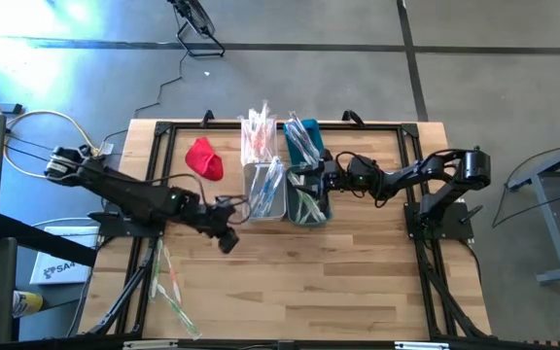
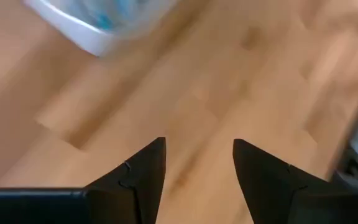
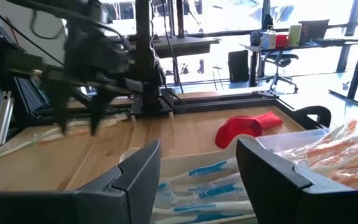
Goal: Pick & Place Toothbrushes
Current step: Move the brushes to the middle of the table
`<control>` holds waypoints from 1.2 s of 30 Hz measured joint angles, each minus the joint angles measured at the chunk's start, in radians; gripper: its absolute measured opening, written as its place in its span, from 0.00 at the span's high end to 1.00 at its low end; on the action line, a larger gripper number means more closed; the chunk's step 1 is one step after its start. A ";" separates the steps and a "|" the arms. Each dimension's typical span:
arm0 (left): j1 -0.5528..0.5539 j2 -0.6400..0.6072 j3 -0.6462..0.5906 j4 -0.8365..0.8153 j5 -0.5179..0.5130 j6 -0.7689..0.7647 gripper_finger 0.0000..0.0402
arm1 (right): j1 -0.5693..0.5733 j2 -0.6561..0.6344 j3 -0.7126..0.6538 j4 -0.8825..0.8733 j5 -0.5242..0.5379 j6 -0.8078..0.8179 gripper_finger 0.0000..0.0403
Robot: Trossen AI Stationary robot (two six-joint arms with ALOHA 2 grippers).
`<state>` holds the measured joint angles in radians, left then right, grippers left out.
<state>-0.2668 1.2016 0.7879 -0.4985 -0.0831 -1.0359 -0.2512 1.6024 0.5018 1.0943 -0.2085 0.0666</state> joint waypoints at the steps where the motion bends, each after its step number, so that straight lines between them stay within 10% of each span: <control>1: -0.018 0.000 0.000 0.006 0.021 -0.004 0.54 | 0.000 0.000 0.000 -0.003 0.000 0.000 0.49; 7: -0.086 -0.002 0.000 0.014 0.142 -0.017 0.54 | 0.000 0.000 0.000 -0.005 0.000 -0.001 0.49; 36: -0.100 -0.002 0.000 0.159 0.115 -0.097 0.54 | 0.000 0.000 0.000 0.059 0.000 -0.019 0.49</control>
<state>-0.3672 1.1995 0.7879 -0.3393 0.0315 -1.1329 -0.2514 1.6024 0.5014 1.1538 -0.2086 0.0474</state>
